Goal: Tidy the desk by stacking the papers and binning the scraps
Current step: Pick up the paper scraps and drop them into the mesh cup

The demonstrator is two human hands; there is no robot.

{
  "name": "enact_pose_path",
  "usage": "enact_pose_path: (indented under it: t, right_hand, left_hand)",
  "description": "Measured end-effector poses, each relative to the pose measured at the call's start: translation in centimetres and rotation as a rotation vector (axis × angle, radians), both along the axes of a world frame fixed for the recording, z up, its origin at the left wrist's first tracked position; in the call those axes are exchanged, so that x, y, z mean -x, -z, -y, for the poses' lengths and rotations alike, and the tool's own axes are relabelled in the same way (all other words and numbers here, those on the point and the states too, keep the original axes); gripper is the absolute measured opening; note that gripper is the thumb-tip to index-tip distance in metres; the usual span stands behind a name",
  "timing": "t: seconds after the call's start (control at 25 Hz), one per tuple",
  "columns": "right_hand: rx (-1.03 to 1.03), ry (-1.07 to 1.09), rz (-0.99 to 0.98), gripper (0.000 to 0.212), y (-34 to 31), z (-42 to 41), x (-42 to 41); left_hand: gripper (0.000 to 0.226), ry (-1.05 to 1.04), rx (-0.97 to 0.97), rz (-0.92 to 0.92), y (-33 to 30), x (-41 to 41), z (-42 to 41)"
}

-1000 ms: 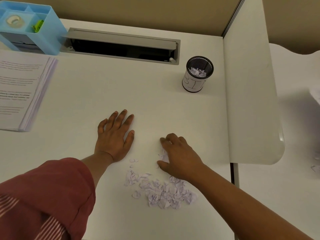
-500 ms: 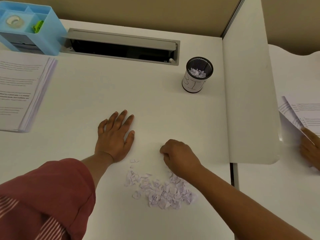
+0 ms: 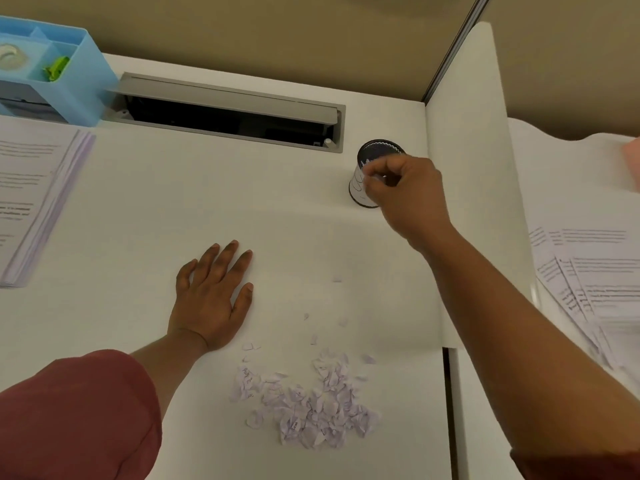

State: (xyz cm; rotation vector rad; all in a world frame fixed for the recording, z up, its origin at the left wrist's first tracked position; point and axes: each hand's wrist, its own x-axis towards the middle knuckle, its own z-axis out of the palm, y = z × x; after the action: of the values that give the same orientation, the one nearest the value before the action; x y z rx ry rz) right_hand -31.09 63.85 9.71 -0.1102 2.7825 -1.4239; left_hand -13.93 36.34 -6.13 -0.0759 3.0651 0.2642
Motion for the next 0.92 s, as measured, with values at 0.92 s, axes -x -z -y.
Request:
enact_pose_path:
  t: [0.92]
  right_hand:
    - [-0.263, 0.034, -0.029, 0.038, 1.8, -1.5, 7.1]
  left_hand:
    - [0.061, 0.002, 0.005, 0.009, 0.1, 0.2, 0.0]
